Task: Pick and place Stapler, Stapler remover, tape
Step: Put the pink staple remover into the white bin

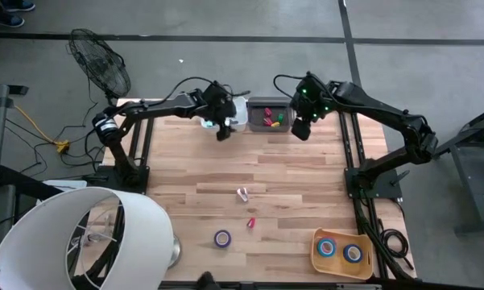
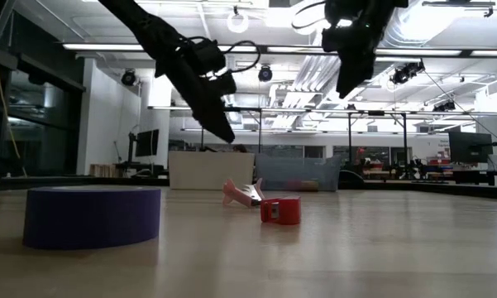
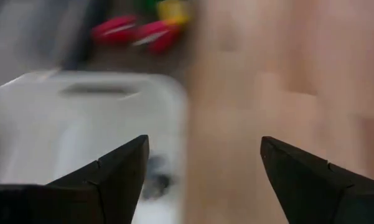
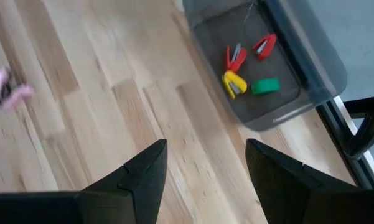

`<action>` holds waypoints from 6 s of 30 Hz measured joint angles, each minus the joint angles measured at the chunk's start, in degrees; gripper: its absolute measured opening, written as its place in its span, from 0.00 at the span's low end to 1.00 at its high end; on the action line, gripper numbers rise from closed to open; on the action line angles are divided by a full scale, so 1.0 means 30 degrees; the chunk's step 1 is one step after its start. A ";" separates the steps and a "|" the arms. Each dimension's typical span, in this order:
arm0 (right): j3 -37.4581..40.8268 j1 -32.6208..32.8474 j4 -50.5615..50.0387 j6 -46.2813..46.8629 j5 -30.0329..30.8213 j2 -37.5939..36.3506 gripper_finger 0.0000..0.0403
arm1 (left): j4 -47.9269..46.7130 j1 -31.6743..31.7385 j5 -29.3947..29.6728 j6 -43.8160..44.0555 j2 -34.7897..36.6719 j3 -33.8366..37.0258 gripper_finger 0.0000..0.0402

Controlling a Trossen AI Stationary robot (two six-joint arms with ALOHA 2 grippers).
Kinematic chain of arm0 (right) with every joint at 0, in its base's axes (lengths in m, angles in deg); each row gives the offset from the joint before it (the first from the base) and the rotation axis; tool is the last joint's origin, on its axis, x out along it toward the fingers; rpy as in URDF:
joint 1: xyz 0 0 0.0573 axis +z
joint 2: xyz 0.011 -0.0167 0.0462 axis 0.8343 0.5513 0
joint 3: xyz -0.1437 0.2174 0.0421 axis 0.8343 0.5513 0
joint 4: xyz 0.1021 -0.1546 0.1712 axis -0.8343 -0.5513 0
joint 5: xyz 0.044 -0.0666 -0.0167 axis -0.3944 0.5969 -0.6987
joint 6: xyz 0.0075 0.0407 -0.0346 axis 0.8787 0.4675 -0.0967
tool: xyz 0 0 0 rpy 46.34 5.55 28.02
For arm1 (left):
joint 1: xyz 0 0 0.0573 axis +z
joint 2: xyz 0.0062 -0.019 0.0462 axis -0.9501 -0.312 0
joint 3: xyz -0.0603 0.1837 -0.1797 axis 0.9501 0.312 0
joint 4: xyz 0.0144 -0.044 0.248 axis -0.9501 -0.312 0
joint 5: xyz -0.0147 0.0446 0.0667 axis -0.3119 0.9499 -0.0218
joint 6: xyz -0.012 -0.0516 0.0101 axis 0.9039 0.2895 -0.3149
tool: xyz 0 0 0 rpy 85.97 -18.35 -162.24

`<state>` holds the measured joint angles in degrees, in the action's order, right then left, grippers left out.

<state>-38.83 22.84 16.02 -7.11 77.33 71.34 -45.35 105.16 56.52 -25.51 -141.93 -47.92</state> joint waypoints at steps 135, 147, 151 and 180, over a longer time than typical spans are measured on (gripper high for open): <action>-0.0001 -0.0005 -0.4364 -0.1964 0.0137 -0.0007 0.52 | -0.2365 -1.1116 -0.0341 -1.3836 -0.5334 -0.1559 0.32; 0.0000 -0.0006 -0.4364 -0.2366 0.0137 -0.0007 0.52 | -0.3790 -1.1130 0.1233 -1.0056 -0.5371 -0.2499 0.25; -0.0003 -0.0003 -0.4360 -0.2602 0.0144 -0.0007 0.52 | -0.5561 -1.1102 0.3809 -0.8639 -0.5393 -0.3935 0.25; -0.0002 -0.0002 -0.3290 -0.2719 0.0146 -0.0007 0.52 | -1.2902 -0.5072 1.1546 0.0830 -0.5334 -0.8204 0.25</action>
<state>-38.83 22.84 6.15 -15.27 77.77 71.32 -84.06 89.94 91.16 -23.02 -157.93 -72.53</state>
